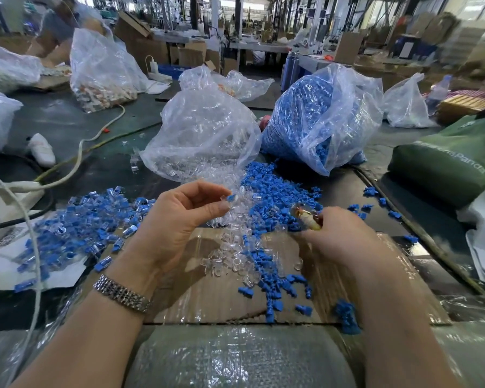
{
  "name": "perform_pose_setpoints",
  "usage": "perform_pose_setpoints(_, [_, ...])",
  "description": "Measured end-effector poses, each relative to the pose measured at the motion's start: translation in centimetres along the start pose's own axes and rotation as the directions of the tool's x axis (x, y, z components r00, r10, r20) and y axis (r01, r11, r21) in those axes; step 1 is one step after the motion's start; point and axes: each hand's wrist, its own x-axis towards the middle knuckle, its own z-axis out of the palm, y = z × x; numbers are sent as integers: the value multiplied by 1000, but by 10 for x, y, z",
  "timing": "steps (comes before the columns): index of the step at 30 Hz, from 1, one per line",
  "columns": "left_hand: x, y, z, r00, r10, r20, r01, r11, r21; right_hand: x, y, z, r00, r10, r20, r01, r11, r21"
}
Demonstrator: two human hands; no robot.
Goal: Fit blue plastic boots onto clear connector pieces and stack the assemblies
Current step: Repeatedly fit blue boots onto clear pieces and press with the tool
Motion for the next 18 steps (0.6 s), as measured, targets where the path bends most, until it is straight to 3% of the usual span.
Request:
perform_pose_setpoints(5, [0, -2, 3, 999, -42, 27, 42, 999, 2, 5, -1, 10, 998, 41, 51, -35, 994, -107])
perform_pose_setpoints(8, [-1, -2, 6, 997, -67, 42, 66, 998, 23, -2, -9, 8, 998, -13, -63, 3, 987, -161])
perform_pose_setpoints(10, [-1, -3, 7, 995, -93, 32, 91, 995, 39, -7, -21, 5, 973, -167, -158, 177, 982, 58])
perform_pose_setpoints(13, [-2, -3, 9, 993, -113, 27, 111, 990, 84, -19, -42, 6, 904, -376, -203, 425, 740, 521])
perform_pose_setpoints(15, [-2, -4, 9, 994, -101, 38, 96, 988, 120, -23, -50, 11, 874, -417, -247, 477, 649, 592])
perform_pose_setpoints(18, [-2, -4, 9, 995, -94, 36, 87, 983, 164, -23, -51, 16, 843, -451, -292, 533, 631, 563])
